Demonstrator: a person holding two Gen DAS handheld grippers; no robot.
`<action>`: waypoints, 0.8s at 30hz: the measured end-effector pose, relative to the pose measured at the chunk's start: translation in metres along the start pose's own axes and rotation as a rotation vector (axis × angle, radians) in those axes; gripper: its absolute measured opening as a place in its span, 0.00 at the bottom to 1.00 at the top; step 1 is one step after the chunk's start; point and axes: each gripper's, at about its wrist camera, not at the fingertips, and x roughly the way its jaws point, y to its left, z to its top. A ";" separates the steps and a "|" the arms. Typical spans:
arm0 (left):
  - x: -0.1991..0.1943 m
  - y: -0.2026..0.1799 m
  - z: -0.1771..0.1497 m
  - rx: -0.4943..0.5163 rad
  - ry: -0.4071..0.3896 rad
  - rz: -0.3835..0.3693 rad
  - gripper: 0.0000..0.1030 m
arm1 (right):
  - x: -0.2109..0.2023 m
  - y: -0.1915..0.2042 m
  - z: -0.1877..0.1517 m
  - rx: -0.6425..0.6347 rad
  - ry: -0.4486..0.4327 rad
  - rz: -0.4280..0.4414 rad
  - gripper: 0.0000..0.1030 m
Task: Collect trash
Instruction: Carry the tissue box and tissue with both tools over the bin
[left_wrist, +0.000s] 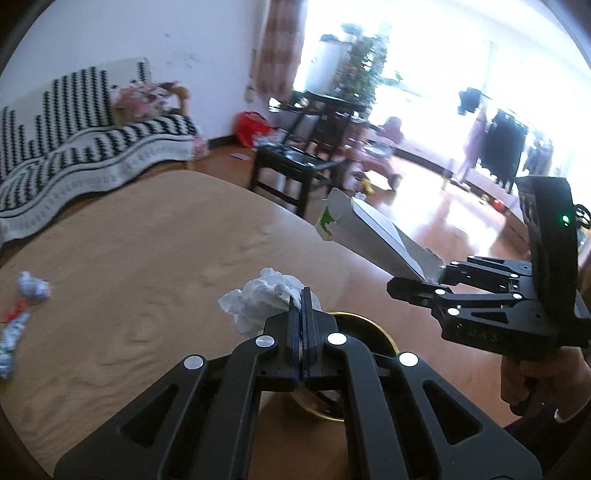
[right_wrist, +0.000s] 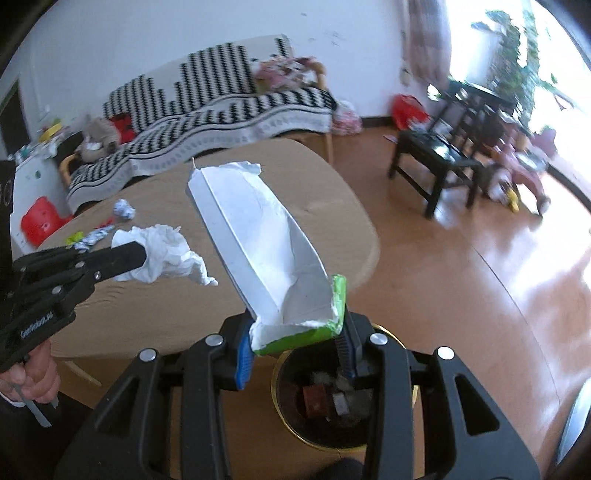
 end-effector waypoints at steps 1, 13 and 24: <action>0.006 -0.006 -0.001 0.005 0.012 -0.014 0.00 | -0.001 -0.009 -0.005 0.012 0.008 -0.009 0.36; 0.076 -0.052 -0.018 0.051 0.127 -0.092 0.00 | 0.015 -0.068 -0.042 0.148 0.158 -0.086 0.36; 0.085 -0.061 -0.026 0.053 0.150 -0.096 0.00 | 0.022 -0.067 -0.043 0.168 0.191 -0.095 0.37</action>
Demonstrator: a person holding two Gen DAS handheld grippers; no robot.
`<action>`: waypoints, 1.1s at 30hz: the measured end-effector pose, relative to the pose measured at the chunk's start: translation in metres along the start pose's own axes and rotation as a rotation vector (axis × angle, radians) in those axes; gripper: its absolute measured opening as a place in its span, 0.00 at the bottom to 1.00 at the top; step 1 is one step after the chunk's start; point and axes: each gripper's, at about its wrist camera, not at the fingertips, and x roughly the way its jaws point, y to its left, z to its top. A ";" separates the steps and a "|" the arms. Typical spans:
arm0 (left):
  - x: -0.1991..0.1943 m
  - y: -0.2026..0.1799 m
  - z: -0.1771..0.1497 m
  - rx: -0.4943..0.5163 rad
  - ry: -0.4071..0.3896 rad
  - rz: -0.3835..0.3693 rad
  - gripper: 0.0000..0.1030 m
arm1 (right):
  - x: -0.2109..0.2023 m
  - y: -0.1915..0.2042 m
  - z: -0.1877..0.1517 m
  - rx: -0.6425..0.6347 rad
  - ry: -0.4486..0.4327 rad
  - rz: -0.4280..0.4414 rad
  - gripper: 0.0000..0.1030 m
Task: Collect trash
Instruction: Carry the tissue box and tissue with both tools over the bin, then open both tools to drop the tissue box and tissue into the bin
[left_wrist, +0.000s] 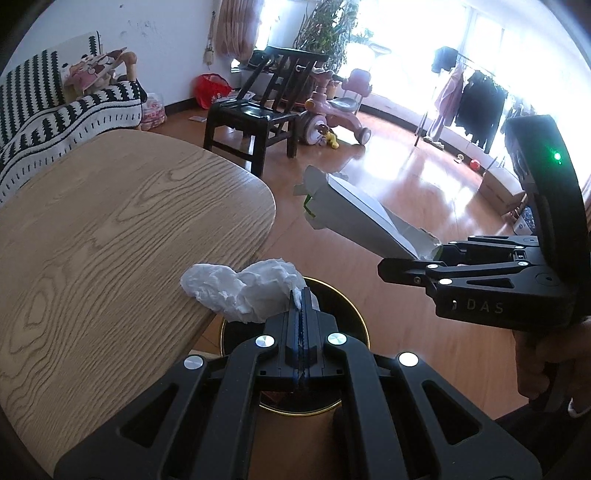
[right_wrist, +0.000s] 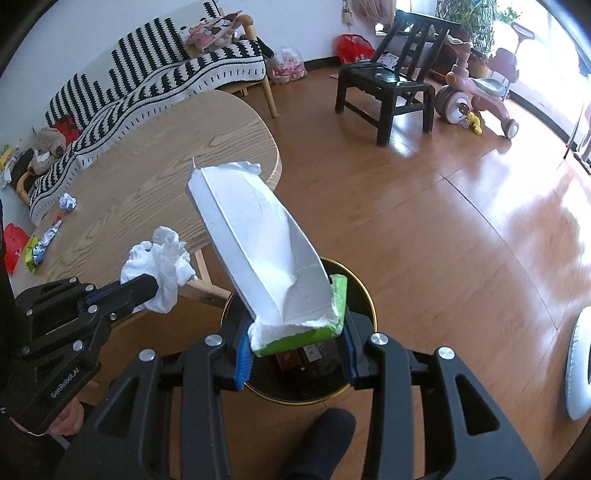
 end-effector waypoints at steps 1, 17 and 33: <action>0.000 -0.001 -0.001 0.001 0.001 -0.003 0.00 | 0.000 0.000 0.002 0.001 0.000 -0.001 0.37; 0.012 -0.003 0.000 0.025 0.049 -0.019 0.06 | -0.007 -0.001 0.003 0.026 -0.030 -0.009 0.63; 0.005 0.001 0.001 -0.018 0.008 0.009 0.80 | -0.017 -0.010 0.005 0.069 -0.070 -0.020 0.71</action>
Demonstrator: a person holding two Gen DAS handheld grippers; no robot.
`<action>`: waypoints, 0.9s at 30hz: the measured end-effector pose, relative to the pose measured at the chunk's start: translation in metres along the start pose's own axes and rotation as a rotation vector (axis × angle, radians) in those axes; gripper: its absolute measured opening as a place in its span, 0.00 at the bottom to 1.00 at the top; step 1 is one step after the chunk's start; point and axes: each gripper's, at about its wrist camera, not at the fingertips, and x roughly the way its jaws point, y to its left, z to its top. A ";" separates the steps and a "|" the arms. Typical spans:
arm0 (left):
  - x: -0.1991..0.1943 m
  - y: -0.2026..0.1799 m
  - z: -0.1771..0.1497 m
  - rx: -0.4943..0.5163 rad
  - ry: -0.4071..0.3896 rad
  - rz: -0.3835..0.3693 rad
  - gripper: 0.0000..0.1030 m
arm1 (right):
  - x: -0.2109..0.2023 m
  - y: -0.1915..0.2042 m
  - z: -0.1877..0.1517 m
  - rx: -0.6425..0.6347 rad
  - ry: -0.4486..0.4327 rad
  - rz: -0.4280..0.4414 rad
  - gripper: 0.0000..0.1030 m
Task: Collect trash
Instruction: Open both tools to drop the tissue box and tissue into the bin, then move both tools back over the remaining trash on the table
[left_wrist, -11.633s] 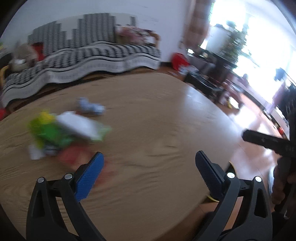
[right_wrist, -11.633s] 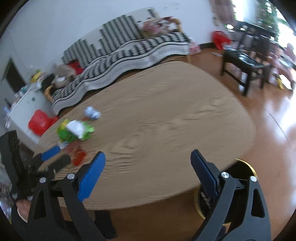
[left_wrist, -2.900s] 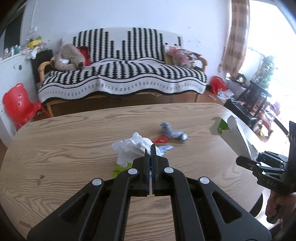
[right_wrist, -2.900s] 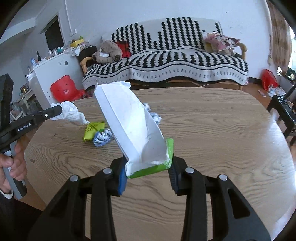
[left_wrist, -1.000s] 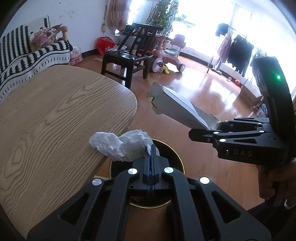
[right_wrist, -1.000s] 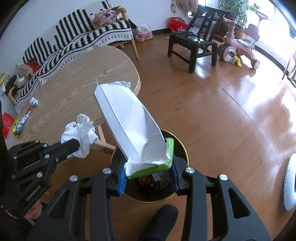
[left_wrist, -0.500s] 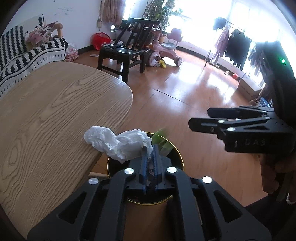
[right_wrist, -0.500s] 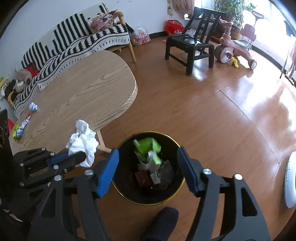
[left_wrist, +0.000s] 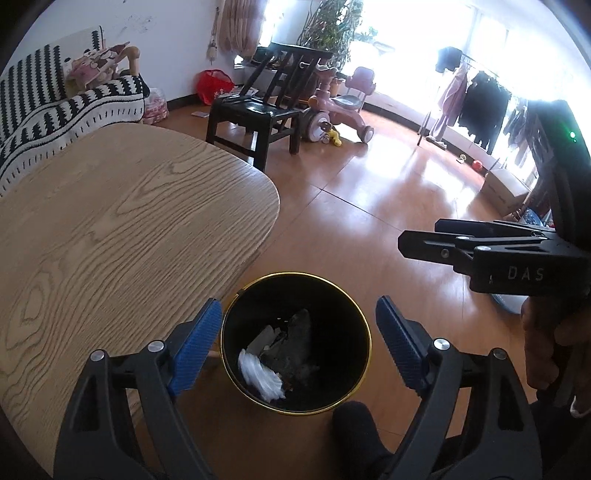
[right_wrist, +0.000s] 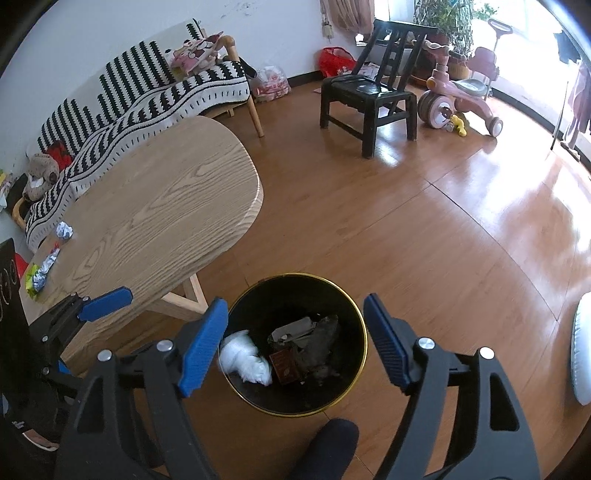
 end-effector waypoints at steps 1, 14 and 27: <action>0.000 0.000 -0.001 0.000 -0.002 0.001 0.80 | 0.000 0.000 0.000 -0.002 0.001 0.000 0.71; -0.017 0.017 0.000 -0.018 -0.010 0.040 0.81 | -0.001 0.019 0.011 -0.027 -0.012 0.018 0.72; -0.115 0.146 -0.016 -0.222 -0.083 0.268 0.87 | 0.014 0.164 0.055 -0.166 -0.027 0.172 0.79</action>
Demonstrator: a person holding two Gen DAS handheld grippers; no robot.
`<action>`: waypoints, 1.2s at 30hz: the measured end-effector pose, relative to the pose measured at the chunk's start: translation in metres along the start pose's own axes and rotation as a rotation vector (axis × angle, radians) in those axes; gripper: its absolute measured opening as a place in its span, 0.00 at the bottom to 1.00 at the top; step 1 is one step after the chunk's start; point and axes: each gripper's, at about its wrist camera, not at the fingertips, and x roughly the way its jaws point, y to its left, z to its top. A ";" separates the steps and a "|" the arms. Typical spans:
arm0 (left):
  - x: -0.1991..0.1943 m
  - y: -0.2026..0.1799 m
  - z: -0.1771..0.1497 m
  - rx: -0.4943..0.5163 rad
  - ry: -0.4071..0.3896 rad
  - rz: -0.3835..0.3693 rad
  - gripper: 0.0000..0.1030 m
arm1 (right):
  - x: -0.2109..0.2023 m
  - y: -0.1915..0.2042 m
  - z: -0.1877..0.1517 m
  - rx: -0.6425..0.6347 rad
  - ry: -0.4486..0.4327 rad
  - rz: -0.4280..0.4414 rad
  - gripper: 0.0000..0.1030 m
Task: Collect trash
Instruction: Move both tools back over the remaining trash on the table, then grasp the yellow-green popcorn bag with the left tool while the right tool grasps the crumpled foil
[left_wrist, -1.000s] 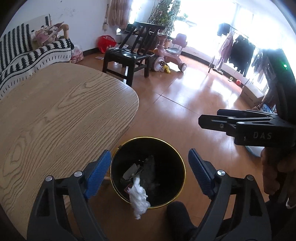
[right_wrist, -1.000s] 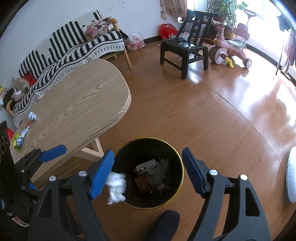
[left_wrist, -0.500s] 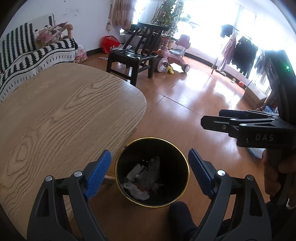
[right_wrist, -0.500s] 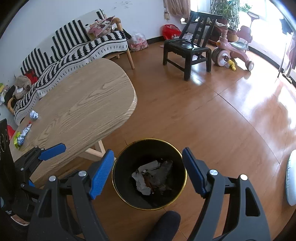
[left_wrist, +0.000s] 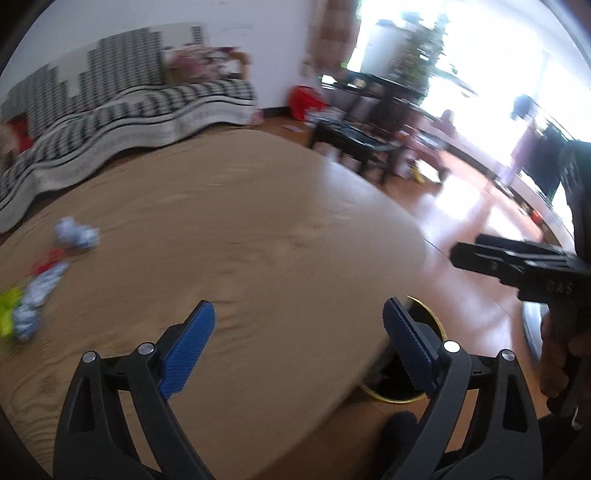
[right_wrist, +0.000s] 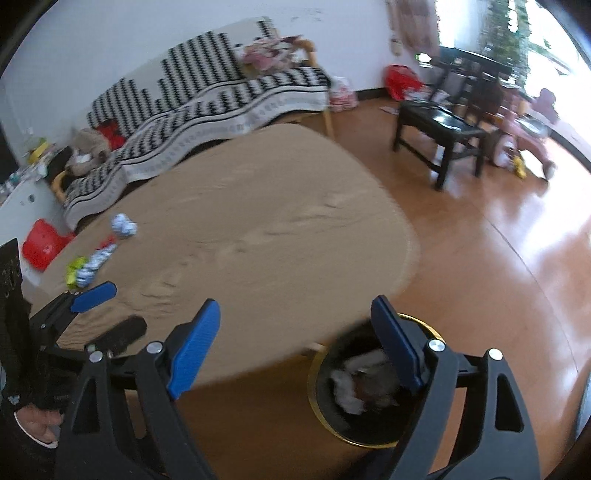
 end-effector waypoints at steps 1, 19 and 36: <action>-0.008 0.022 0.001 -0.031 -0.009 0.034 0.87 | 0.004 0.011 0.003 -0.012 0.000 0.011 0.79; -0.079 0.297 -0.036 -0.392 -0.060 0.418 0.89 | 0.112 0.223 0.024 -0.228 0.096 0.187 0.80; -0.015 0.337 -0.039 -0.450 0.016 0.297 0.58 | 0.194 0.285 0.034 -0.224 0.177 0.258 0.80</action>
